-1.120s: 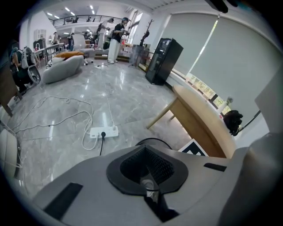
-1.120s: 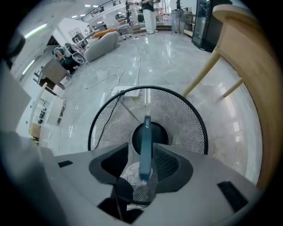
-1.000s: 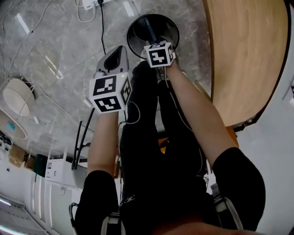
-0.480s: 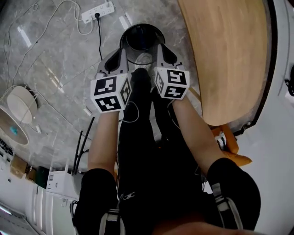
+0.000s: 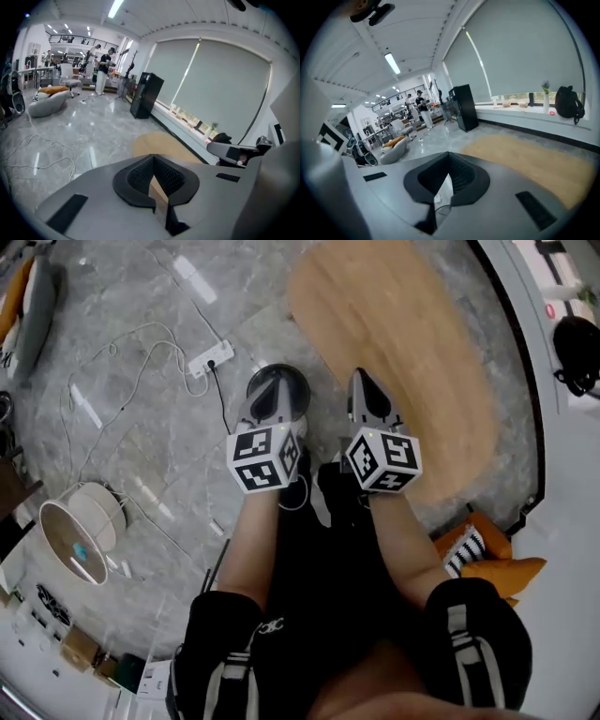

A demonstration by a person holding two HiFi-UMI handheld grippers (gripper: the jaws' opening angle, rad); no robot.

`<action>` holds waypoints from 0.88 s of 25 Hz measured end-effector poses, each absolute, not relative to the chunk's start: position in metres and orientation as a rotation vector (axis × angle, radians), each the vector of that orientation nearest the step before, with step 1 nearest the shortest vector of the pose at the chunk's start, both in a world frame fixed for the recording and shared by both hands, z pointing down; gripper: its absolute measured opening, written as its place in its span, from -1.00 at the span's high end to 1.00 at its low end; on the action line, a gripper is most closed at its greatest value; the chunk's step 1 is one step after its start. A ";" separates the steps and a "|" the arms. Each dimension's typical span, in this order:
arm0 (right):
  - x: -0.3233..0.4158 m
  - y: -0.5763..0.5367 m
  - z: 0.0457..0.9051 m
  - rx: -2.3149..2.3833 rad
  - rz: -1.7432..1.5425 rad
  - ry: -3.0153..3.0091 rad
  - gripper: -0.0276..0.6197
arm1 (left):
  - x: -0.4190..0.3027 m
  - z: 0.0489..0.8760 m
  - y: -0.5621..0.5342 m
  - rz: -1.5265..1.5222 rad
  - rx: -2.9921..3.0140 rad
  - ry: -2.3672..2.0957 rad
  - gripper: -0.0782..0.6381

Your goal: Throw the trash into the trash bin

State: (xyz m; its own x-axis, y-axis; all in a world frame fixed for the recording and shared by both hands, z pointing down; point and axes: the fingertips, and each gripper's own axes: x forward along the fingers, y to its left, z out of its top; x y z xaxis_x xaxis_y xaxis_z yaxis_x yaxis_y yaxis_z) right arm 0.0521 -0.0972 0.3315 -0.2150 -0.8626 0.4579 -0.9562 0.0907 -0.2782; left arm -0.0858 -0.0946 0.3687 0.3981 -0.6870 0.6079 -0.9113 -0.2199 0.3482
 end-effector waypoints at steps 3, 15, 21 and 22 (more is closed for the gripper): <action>0.084 -0.086 0.254 1.938 0.700 -2.201 0.88 | -0.059 0.294 -0.103 0.377 2.067 -1.350 0.75; 0.235 -0.033 -0.021 2.319 0.137 -2.227 0.88 | 0.086 0.030 -0.070 0.229 2.539 -1.206 0.75; 0.273 0.015 -0.097 2.403 -0.016 -2.242 0.88 | 0.139 -0.064 -0.044 0.135 2.698 -1.122 0.75; 0.278 0.021 -0.104 2.409 -0.039 -2.239 0.88 | 0.146 -0.077 -0.040 0.121 2.729 -1.117 0.75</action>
